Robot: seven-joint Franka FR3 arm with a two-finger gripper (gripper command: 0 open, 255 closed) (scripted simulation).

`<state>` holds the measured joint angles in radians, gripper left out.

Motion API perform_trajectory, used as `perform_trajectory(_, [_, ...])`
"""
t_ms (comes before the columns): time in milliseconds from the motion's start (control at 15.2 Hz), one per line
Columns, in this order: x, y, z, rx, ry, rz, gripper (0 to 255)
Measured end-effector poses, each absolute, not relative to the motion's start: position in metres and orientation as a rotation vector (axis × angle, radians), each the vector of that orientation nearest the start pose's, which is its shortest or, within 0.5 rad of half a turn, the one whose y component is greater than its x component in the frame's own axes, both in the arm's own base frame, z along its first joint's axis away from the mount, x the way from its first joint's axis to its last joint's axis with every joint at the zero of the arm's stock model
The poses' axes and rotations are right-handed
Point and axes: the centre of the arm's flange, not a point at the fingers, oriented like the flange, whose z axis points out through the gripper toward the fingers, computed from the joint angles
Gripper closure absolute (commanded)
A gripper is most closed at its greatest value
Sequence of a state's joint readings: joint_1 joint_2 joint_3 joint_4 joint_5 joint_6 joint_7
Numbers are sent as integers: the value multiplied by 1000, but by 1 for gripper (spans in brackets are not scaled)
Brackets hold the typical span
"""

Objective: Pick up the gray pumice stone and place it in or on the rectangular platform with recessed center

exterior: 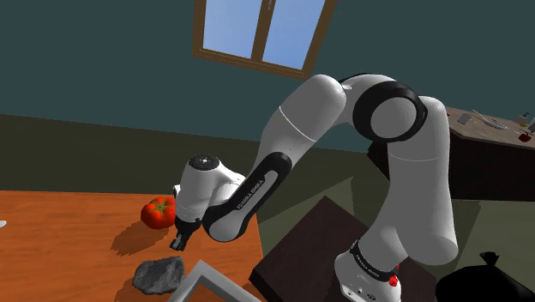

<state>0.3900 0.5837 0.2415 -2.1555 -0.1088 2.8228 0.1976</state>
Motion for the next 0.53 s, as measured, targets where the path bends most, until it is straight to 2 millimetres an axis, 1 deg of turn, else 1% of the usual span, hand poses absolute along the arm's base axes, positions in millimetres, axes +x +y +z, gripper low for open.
perform_trajectory(66, [454,343,141,-2925,-731,-90,255])
perform_trajectory(132, [454,343,141,-2925,-731,-90,0])
perform_trajectory(198, [454,343,141,-2925,-731,-90,0])
perform_trajectory(264, [457,351,143,-2931,-728,-81,0])
perform_trajectory(396, [464,376,147,-2952,-719,-43,0])
perform_trajectory(528, [471,405,150,-2977,-708,3,0])
